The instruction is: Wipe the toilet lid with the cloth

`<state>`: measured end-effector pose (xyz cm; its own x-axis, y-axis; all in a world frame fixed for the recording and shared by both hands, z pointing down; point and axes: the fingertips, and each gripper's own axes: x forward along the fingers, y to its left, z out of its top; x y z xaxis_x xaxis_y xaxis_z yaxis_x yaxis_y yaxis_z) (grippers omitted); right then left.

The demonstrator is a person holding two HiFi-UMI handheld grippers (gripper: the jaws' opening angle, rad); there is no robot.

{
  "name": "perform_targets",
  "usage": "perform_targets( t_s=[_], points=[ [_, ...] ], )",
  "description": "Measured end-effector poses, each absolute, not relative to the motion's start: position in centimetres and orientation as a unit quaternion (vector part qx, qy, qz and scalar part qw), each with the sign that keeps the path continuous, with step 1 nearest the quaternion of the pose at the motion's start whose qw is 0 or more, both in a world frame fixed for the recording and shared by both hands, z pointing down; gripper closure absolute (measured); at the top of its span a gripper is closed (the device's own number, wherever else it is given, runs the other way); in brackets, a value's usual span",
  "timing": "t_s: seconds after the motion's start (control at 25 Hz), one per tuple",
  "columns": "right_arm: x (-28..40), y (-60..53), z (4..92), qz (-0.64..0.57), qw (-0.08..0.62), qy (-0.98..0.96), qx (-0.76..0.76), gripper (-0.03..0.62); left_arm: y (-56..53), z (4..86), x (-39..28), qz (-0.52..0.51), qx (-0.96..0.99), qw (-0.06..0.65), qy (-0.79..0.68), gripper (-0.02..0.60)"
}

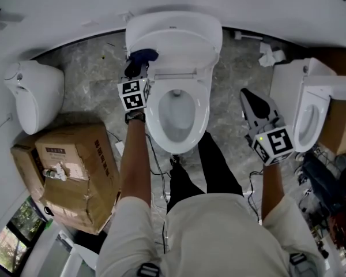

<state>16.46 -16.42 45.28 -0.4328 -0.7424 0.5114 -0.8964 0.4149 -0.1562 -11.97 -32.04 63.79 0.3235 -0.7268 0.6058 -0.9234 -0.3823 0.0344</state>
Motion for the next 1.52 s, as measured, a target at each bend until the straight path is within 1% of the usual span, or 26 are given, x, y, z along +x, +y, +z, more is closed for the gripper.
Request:
perform_targets(
  t_s=[0.16,0.28,0.48,1.0,1.2,1.36,1.52],
  points=[
    [16.1,-17.2,45.7,0.209,0.185,-0.825,0.491,0.563,-32.0,64.8,-11.9,0.253,0.781,0.207,-0.532,0.483],
    [16.2,-17.6,46.1,0.211,0.186,-0.825,0.489,0.563,-31.5,66.0,-10.2,0.264,0.787,0.219,-0.513,0.483],
    [17.3,-18.0,46.8,0.215,0.189,-0.821,0.494,0.563,-31.0,67.1,-5.0,0.268,0.807,0.224,-0.477,0.483],
    [19.0,-17.1,48.5,0.233,0.194,-0.805,0.51,0.563,-28.0,68.1,7.5,0.288,0.87,0.192,-0.351,0.483],
    [19.3,-16.4,49.4,0.243,0.198,-0.798,0.514,0.563,-25.9,71.0,12.5,0.294,0.892,0.184,-0.291,0.483],
    [18.9,-16.4,49.9,0.249,0.198,-0.797,0.513,0.563,-24.8,73.1,13.5,0.316,0.892,0.19,-0.263,0.483],
    [18.5,-16.7,50.1,0.249,0.199,-0.799,0.509,0.563,-24.6,75.6,11.7,0.352,0.881,0.189,-0.252,0.483]
  ],
)
